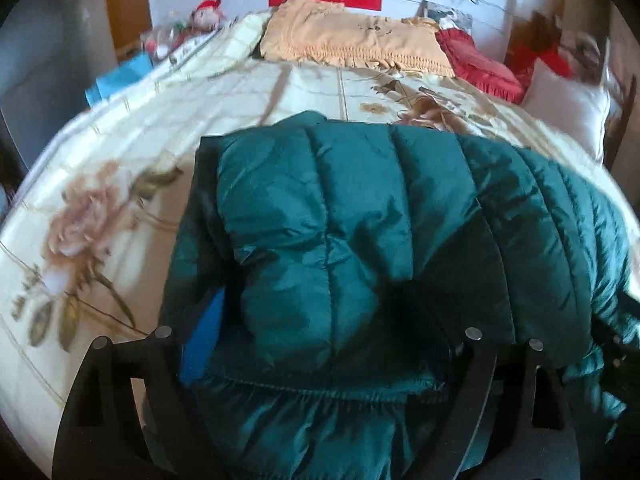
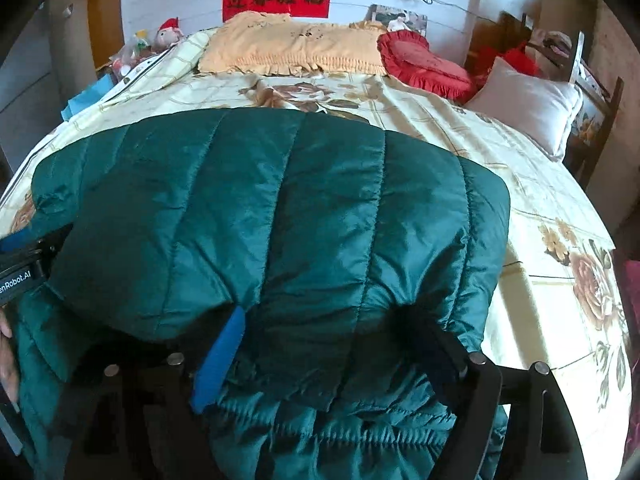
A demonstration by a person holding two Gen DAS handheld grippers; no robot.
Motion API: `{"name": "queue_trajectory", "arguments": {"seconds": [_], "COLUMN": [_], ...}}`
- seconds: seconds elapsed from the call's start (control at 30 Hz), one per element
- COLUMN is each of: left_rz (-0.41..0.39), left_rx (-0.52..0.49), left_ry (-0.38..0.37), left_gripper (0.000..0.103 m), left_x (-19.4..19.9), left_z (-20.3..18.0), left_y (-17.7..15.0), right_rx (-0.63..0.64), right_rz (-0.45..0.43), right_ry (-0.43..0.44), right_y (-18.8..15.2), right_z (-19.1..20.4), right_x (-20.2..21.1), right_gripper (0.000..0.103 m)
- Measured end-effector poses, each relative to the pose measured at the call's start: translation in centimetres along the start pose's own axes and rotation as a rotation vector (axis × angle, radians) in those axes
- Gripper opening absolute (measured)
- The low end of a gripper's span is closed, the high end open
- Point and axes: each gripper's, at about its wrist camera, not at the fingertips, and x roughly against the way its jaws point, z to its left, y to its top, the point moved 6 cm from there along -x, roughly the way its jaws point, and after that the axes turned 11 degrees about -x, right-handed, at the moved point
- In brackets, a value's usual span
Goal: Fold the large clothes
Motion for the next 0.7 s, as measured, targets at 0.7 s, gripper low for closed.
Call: {"name": "queue_trajectory", "arguments": {"seconds": [0.7], "left_rz": [-0.080], "left_rx": [0.007], "left_ry": [0.049], "left_gripper": [0.086], "left_x": [12.2], "left_z": [4.8], "left_y": [-6.8], "right_rx": [-0.159], "right_rz": [0.048], "right_ry": [0.113], "right_y": [-6.8], "right_z": [-6.0], "right_x": [7.8], "right_gripper": [0.081]}}
